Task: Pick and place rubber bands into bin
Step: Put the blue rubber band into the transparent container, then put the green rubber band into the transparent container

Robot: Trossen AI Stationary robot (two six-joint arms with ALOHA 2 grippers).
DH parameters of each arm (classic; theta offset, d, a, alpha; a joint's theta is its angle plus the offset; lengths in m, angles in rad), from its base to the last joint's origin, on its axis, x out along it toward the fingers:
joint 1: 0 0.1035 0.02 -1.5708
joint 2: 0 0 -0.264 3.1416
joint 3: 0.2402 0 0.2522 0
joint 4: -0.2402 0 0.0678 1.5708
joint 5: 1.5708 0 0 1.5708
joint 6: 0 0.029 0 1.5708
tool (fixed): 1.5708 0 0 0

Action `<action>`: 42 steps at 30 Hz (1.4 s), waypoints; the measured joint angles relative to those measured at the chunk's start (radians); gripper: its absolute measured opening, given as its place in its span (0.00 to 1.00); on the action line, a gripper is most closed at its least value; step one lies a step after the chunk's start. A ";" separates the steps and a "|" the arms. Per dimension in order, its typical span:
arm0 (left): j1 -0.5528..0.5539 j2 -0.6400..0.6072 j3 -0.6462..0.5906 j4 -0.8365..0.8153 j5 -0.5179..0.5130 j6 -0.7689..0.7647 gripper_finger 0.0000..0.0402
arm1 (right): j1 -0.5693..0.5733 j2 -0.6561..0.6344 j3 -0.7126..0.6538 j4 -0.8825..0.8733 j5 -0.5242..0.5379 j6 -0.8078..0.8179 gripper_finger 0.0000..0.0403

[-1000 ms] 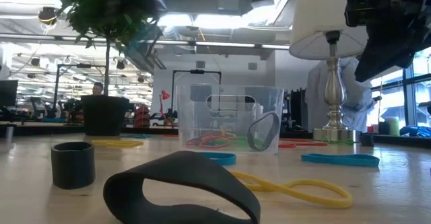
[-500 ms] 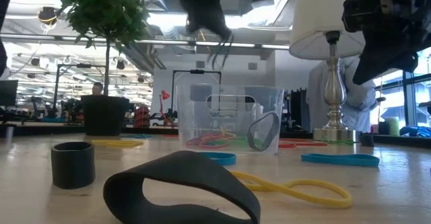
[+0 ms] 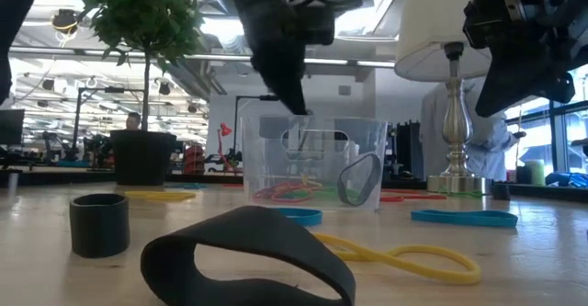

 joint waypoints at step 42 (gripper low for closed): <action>-0.135 -0.316 0.067 -0.297 -0.104 -0.379 0.01 | 0.000 -0.001 0.000 -0.008 -0.001 -0.140 0.04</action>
